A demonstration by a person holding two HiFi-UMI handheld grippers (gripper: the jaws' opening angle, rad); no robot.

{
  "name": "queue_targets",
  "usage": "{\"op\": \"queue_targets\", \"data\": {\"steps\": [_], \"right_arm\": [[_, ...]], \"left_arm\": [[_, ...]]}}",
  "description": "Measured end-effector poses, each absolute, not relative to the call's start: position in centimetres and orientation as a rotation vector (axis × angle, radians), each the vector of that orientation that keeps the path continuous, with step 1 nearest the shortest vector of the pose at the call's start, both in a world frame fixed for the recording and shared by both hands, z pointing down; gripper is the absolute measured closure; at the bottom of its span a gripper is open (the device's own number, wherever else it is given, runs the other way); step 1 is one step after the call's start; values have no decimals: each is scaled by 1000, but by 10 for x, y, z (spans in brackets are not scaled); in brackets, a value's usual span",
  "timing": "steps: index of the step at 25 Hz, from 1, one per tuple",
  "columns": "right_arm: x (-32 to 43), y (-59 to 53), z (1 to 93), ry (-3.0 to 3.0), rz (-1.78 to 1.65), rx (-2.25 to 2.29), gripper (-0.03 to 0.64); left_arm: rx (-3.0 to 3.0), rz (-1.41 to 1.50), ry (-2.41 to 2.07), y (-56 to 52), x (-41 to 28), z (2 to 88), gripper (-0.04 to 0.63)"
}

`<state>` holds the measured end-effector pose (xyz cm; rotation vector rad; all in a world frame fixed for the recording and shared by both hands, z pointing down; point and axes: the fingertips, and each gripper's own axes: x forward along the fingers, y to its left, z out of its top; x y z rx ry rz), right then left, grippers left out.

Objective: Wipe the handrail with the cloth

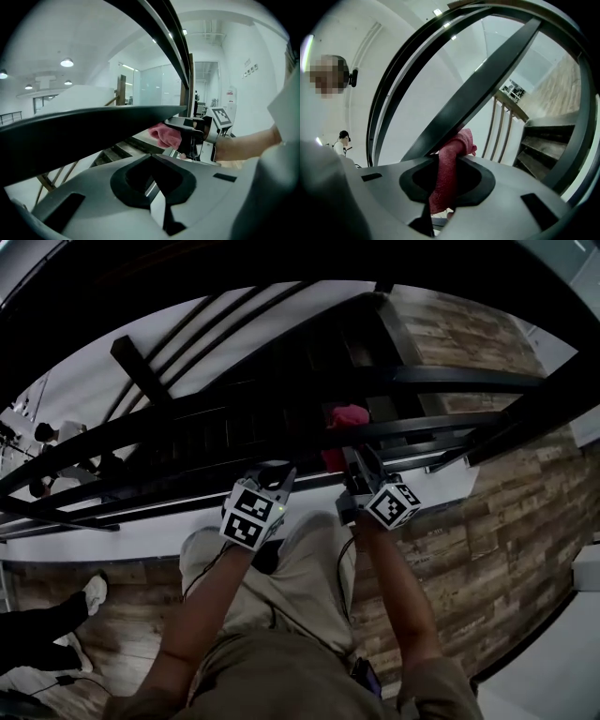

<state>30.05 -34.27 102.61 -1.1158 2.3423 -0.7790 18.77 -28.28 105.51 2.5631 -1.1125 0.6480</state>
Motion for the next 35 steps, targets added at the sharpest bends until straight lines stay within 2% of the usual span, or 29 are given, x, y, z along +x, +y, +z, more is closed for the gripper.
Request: {"op": "queue_targets", "data": {"steps": [3, 8, 13, 19, 27, 32, 35], "right_arm": [[340, -356, 1040, 2363, -763, -1160, 535], [383, -325, 1044, 2390, -649, -1220, 535], [448, -326, 999, 2304, -593, -1369, 535], [532, -352, 992, 2229, -517, -1571, 535], [645, -376, 993, 2121, -429, -1876, 535], [663, -377, 990, 2038, -414, -2014, 535], [611, -361, 1016, 2118, -498, -2013, 535]], "left_arm": [[2569, 633, -1068, -300, 234, 1067, 580], [2646, 622, -1018, -279, 273, 1075, 580], [2707, 649, -985, -276, 301, 1033, 580], [2714, 680, -963, -283, 322, 1030, 580], [2713, 656, -992, -278, 315, 1033, 580], [2723, 612, -981, -274, 323, 1025, 580], [2743, 584, -970, -267, 328, 1023, 580]]}}
